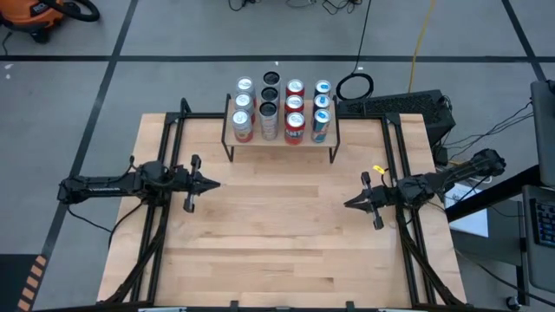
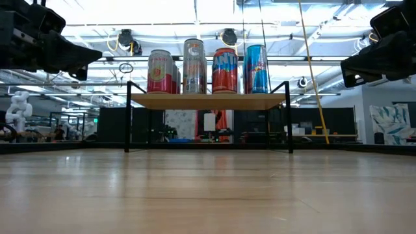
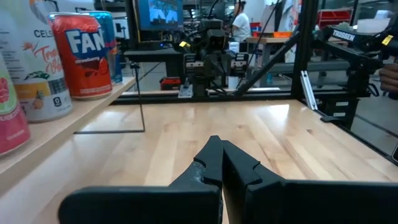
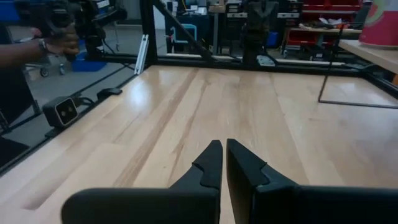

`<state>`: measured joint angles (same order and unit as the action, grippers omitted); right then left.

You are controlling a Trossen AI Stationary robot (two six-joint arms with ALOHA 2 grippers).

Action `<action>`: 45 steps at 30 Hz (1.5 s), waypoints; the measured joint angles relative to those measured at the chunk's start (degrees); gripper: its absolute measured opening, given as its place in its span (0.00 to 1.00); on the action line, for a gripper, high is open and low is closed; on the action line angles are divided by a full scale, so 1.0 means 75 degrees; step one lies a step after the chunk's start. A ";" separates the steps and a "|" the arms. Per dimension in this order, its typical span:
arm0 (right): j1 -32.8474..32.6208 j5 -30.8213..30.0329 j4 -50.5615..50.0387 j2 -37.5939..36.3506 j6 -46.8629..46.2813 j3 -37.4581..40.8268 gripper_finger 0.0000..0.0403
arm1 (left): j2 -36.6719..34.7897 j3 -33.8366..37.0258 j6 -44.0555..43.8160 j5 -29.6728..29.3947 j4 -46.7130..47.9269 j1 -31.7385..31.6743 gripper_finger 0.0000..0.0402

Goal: Place canned beverage on shelf
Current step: Return to Home Position

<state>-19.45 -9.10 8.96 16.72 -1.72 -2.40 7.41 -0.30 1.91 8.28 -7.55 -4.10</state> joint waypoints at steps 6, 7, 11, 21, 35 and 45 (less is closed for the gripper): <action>0.0155 -0.0185 -0.0683 -0.0866 0.0126 0.0002 0.00 | -0.0422 0.0006 -0.0009 -0.0175 0.0491 0.0000 0.00; 0.0186 -0.0178 -0.0706 -0.0980 0.0167 0.0004 0.00 | -0.0483 0.0006 -0.0009 -0.0184 0.0582 0.0000 0.00; 0.0315 -0.0118 -0.0935 -0.1416 0.0370 0.0004 0.00 | -0.0682 0.0006 -0.0015 -0.0193 0.0753 0.0000 0.00; 0.0863 0.0430 -0.1287 -0.2168 0.0580 0.0007 0.00 | -0.0864 0.0006 -0.0018 -0.0172 0.0743 0.0000 0.00; 0.1666 0.1248 -0.1082 -0.2202 0.0608 0.0206 0.00 | -0.0864 0.0006 -0.0204 -0.0169 0.0743 0.0000 0.00; 0.1797 0.1294 -0.1076 -0.2134 0.0323 0.0206 0.00 | -0.0864 0.0006 -0.0199 -0.0167 0.0743 0.0000 0.00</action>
<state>-5.98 0.60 0.89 0.72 0.71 -0.86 0.93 -0.25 0.42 7.03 -1.98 -4.10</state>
